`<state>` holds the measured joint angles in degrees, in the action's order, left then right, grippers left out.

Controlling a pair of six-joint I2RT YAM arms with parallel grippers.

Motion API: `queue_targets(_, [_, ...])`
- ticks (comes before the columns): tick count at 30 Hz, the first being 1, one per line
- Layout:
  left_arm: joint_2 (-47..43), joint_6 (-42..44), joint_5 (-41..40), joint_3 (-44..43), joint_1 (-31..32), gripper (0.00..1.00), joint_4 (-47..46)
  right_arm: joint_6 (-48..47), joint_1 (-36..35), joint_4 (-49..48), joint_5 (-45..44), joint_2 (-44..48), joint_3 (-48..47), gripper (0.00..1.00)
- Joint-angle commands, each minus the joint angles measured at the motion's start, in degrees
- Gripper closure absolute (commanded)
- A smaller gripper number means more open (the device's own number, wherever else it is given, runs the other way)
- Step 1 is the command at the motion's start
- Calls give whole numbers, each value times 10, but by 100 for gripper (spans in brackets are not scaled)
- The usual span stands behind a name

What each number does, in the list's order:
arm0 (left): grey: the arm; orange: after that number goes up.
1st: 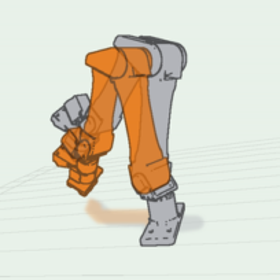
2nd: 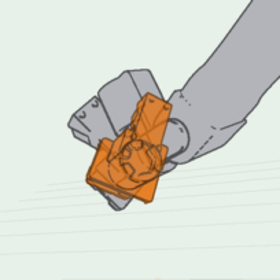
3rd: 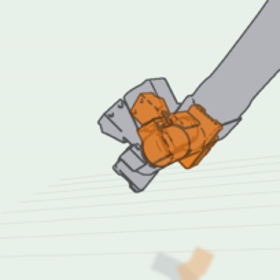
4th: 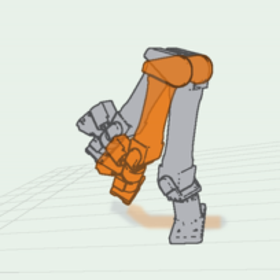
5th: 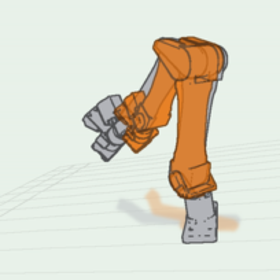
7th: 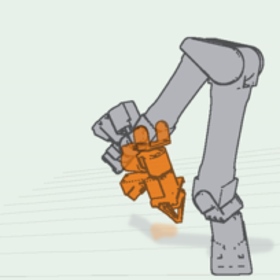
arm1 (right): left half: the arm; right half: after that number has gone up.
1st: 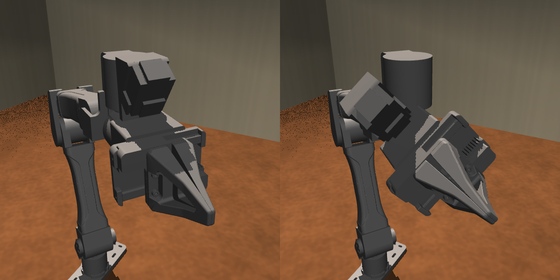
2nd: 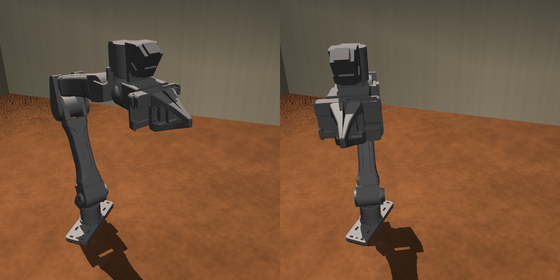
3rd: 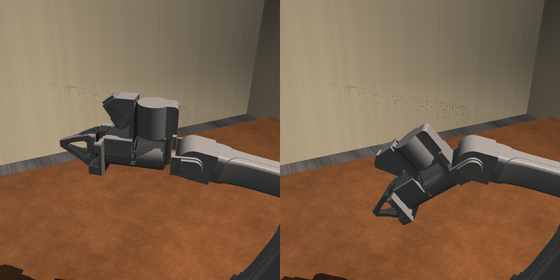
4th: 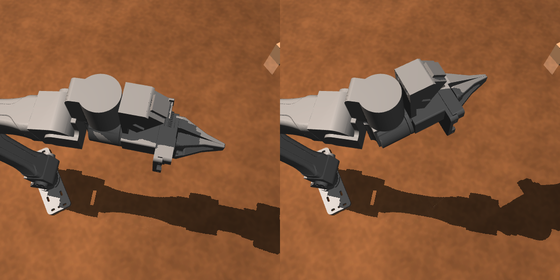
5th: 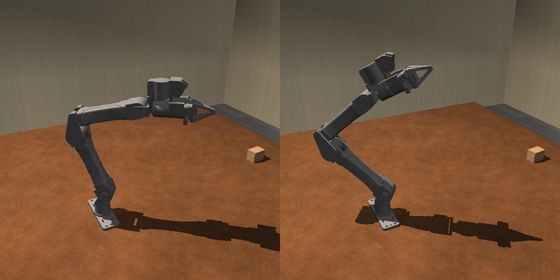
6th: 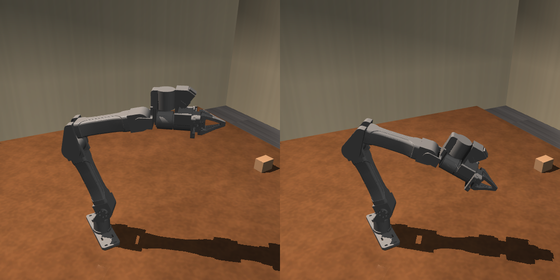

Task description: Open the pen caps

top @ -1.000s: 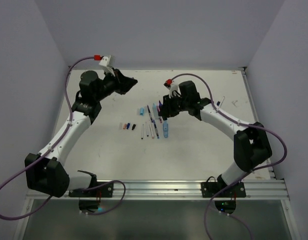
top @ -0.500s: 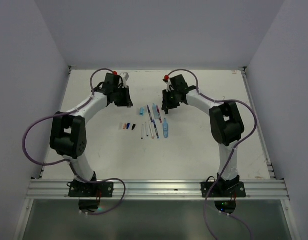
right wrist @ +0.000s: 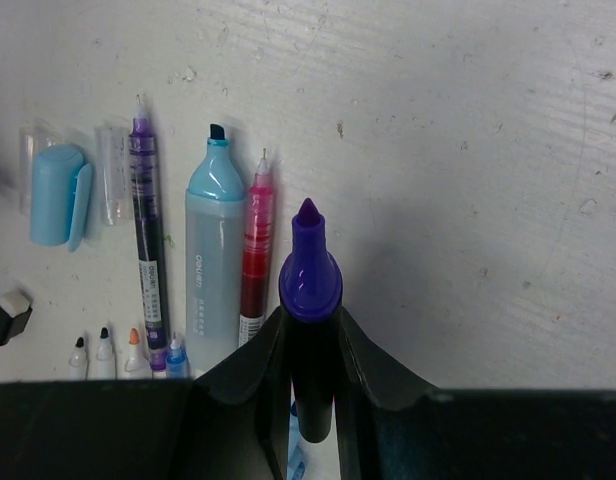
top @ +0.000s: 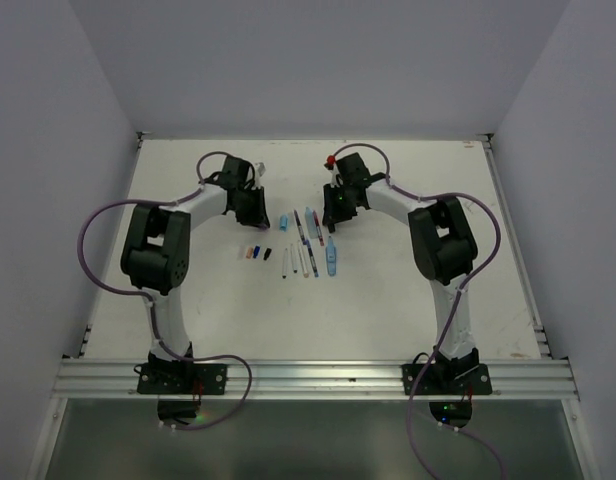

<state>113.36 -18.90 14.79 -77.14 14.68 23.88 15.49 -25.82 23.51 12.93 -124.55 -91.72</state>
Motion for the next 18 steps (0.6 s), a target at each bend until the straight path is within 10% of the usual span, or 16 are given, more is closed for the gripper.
queue_targets(1, [6, -6, 20, -23, -4, 83, -34, 9, 0, 2, 3, -4, -17, 81])
queue_targets(18, [-6, -25, 3, -24, -4, 57, -37, 5, 2, 25, -58, 107, 8, 46])
